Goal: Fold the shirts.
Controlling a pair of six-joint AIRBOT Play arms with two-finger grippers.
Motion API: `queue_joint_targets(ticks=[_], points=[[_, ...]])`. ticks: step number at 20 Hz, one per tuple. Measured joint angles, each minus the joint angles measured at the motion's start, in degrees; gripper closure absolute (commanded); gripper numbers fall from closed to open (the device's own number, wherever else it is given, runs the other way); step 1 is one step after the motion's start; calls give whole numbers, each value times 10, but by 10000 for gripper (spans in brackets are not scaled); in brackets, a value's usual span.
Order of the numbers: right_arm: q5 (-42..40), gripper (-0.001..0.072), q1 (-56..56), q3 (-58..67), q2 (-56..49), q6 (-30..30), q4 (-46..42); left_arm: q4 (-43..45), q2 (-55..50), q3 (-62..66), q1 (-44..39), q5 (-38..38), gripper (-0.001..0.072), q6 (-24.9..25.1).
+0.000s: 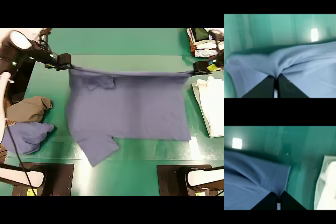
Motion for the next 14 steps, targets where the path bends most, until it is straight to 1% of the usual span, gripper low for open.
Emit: queue_joint_targets(ticks=[3,5,6,7,9,12,14], points=[[-16,694,0,66,-60,0,2,-2,-28,3,0,95,682,8],[-22,694,0,96,-79,0,3,2,-37,12,0,121,682,19],[-24,694,0,101,-83,0,3,3,-39,18,0,122,683,24],[-24,694,0,99,-83,0,2,5,-41,22,1,114,684,31],[-26,694,0,78,-75,0,1,12,-43,27,1,71,684,42],[-30,694,0,11,-49,0,-2,38,-44,14,0,-11,684,50],[-40,693,0,-42,-30,0,-3,51,-45,-12,0,-50,683,52]])
